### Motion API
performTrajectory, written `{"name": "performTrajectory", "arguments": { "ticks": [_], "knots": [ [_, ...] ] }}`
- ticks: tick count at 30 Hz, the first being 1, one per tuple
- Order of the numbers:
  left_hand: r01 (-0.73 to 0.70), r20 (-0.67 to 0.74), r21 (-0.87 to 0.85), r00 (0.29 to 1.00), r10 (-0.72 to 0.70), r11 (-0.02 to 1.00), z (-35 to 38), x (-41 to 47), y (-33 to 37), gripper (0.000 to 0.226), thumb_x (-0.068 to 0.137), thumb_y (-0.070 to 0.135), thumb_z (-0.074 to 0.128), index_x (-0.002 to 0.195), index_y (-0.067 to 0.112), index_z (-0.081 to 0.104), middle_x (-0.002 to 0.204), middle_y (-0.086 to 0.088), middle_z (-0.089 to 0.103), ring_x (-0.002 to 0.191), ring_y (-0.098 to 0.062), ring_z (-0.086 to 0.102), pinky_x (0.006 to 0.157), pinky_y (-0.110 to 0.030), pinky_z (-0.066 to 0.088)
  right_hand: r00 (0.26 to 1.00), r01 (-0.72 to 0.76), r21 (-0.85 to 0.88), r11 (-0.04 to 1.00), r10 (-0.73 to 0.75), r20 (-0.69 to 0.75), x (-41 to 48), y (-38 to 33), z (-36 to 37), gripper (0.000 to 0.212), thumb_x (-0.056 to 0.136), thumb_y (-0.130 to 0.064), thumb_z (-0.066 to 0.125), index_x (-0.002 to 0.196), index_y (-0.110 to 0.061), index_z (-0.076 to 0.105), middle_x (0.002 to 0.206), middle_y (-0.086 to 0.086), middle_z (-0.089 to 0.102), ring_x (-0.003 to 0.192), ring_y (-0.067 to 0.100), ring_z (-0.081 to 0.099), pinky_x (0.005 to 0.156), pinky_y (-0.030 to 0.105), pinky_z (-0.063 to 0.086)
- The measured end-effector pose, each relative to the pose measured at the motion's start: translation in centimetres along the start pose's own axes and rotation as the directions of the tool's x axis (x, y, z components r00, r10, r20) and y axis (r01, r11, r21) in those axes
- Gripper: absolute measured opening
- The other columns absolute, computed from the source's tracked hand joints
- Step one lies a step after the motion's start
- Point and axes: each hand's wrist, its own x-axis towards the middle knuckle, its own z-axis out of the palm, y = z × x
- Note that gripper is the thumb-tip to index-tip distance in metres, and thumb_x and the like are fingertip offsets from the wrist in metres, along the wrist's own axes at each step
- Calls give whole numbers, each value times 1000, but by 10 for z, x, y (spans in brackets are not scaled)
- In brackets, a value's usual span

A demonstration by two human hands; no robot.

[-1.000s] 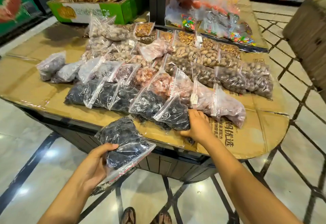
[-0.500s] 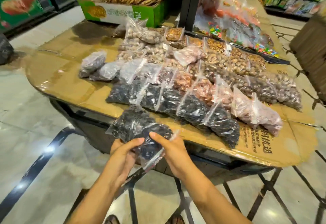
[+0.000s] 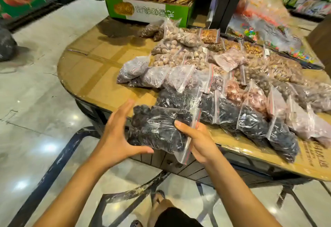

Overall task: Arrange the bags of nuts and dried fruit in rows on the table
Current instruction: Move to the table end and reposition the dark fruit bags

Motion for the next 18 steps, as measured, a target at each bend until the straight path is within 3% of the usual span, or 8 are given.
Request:
{"name": "performTrajectory", "arguments": {
  "ticks": [2,4,7,9,11,13,15,18],
  "knots": [
    [-295,195,221,947,255,929,-5,31,-4,126,47,77,72,148,35,11,157,13,13,144,-6,5,117,-35,11,999,-11,19,1000,10,50,17,-5,3,26,70,-14,71,93,-4,68,88,8,74,84,22,71,78,33,58],
    [-414,259,290,902,345,863,-5,62,-13,118,51,79,69,146,29,22,150,2,31,141,-17,23,115,-41,22,998,-32,53,998,29,59,37,-8,5,19,75,-9,68,93,-5,70,89,9,75,83,22,71,75,32,58],
    [-428,284,300,893,348,852,-2,95,-29,105,55,77,68,139,22,36,133,-1,46,125,-20,42,104,-44,37,994,-103,1,995,102,35,67,-13,5,10,83,-6,65,92,-9,70,90,9,75,83,20,72,71,28,58],
    [-415,251,262,901,354,871,1,110,-41,101,56,76,69,136,21,41,128,-2,47,121,-20,44,102,-43,39,995,-99,-151,983,102,12,81,-24,7,11,84,-14,68,94,-11,68,95,5,75,86,15,70,68,20,54],
    [-386,208,237,917,341,892,4,122,-53,99,56,74,70,134,19,44,125,-4,48,119,-21,45,101,-44,40,993,-42,-321,946,4,-119,94,-35,2,31,81,-27,72,107,-15,64,103,-3,69,92,8,66,68,17,50],
    [-318,155,202,944,290,926,6,134,-65,99,56,73,70,135,20,44,126,-4,48,120,-21,43,103,-42,38,917,3,-458,889,-184,-352,110,-41,-12,51,76,-38,75,118,-17,58,111,-4,63,100,11,61,81,24,49],
    [-248,168,193,962,217,949,10,147,-79,101,58,75,67,140,26,34,131,-4,44,125,-19,38,107,-37,33,828,-25,-605,796,-323,-459,119,-43,-25,60,73,-50,73,121,-18,55,113,2,61,104,18,57,89,38,50],
    [-258,398,327,910,115,909,20,162,-99,109,63,77,59,147,39,1,137,-11,37,126,-25,36,105,-37,34,847,-228,-825,517,-313,-430,126,-33,-34,82,69,-68,63,130,-16,45,113,12,57,112,33,50,94,49,45]
  ]
}}
